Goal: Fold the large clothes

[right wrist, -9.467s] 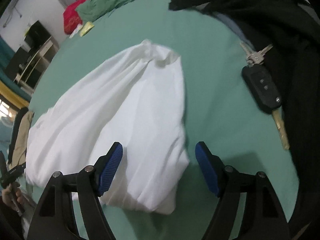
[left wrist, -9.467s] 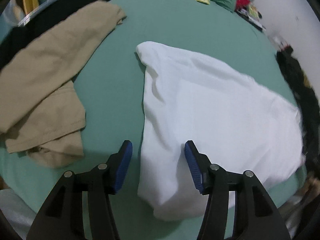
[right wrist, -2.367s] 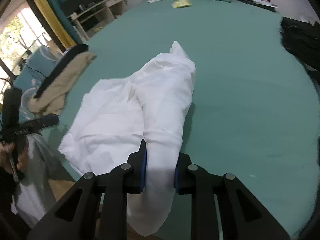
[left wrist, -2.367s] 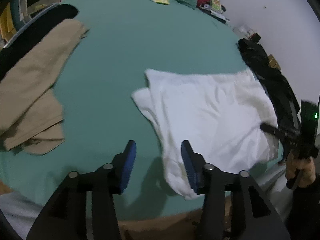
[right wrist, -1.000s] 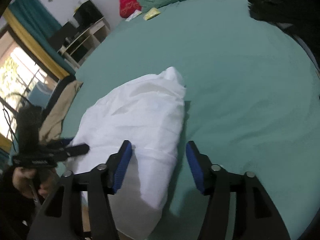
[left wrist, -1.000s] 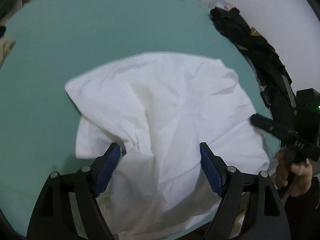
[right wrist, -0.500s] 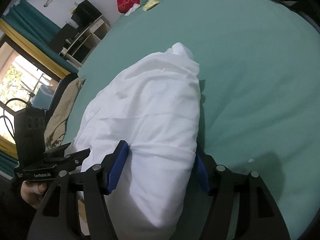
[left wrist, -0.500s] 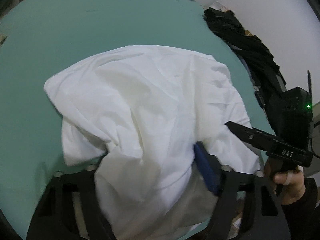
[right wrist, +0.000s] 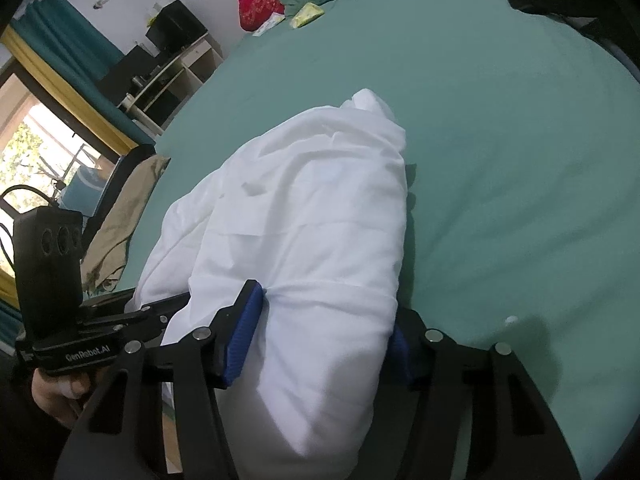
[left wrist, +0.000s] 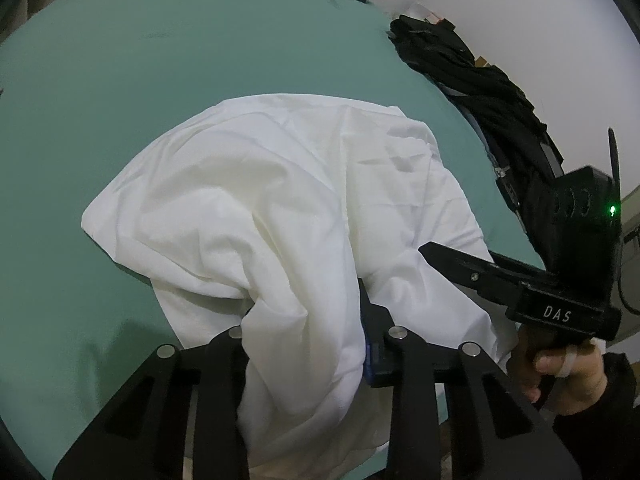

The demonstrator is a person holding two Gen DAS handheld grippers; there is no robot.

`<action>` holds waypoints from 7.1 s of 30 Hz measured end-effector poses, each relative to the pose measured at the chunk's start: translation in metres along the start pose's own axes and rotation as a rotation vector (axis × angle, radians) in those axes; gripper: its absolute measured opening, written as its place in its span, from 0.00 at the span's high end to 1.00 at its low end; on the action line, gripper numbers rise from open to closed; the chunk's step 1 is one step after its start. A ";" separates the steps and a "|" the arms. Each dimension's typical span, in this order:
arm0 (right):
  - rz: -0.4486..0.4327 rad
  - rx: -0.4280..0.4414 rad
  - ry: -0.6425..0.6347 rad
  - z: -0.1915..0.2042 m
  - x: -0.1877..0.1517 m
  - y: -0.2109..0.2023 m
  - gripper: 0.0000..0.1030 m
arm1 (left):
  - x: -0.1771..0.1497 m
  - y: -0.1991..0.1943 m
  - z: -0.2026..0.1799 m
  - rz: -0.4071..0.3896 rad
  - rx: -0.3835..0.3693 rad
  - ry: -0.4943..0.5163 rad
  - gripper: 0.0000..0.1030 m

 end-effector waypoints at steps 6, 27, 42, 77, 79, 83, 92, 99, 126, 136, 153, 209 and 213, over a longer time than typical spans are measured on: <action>-0.005 0.010 0.007 -0.004 -0.001 0.000 0.40 | -0.003 -0.005 0.005 -0.024 0.060 0.027 0.51; -0.137 -0.019 -0.113 0.037 0.014 -0.041 0.81 | 0.005 -0.040 -0.005 -0.131 0.009 0.012 0.77; -0.269 0.020 -0.226 0.120 0.065 -0.037 0.81 | 0.041 -0.124 0.044 -0.282 0.044 0.046 0.77; -0.070 0.152 -0.120 0.173 0.132 0.214 0.54 | 0.132 -0.113 0.335 -0.114 0.171 -0.253 0.63; -0.051 0.118 -0.142 0.172 0.128 0.206 0.47 | 0.129 -0.117 0.330 -0.120 0.201 -0.244 0.63; -0.019 0.072 -0.154 0.166 0.123 0.192 0.33 | 0.111 -0.127 0.327 -0.126 0.233 -0.260 0.60; 0.026 -0.018 -0.177 0.153 0.108 0.144 0.16 | 0.070 -0.159 0.312 -0.158 0.316 -0.294 0.55; 0.049 -0.049 -0.183 0.141 0.084 0.102 0.16 | 0.040 -0.189 0.284 -0.204 0.329 -0.291 0.55; -0.045 -0.127 -0.129 0.101 0.025 -0.061 0.16 | 0.007 -0.230 0.098 -0.338 0.287 -0.162 0.55; -0.151 -0.174 -0.173 0.103 0.039 -0.128 0.16 | 0.021 -0.267 0.010 -0.486 0.372 0.035 0.40; -0.359 -0.256 -0.304 0.144 0.062 -0.227 0.16 | 0.040 -0.338 -0.059 -0.702 0.397 0.114 0.34; -0.440 -0.251 -0.381 0.177 0.069 -0.204 0.02 | 0.040 -0.336 -0.022 -0.748 0.345 0.102 0.34; -0.442 -0.252 -0.376 0.175 0.068 -0.205 0.02 | 0.040 -0.337 -0.023 -0.748 0.345 0.101 0.34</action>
Point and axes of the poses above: each gripper's, at about its wrist camera, not at the fingertips, and y roughly the way its jaws point, z to its left, x to its top, the point moved 5 cm from there along y, roughly the way its jaws point, and after that the axes turned 2 degrees about x, right-handed, at the moved point
